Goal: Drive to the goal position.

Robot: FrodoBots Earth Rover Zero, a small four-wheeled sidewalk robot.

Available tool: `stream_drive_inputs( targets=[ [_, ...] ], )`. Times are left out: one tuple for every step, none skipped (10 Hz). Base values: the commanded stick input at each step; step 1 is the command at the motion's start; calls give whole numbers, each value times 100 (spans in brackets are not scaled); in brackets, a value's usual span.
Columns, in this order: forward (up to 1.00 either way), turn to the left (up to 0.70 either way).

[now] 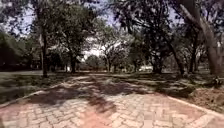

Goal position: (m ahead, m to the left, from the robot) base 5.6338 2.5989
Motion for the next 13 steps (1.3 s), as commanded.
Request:
stream_drive_inputs(
  targets=[
    [70,0],
    [70,26],
    [70,31],
    [70,34],
    [70,35],
    [70,29],
    [70,11],
    [70,0],
    [70,0],
    [70,0],
    [70,0],
    [70,0],
    [70,0]
  ],
)
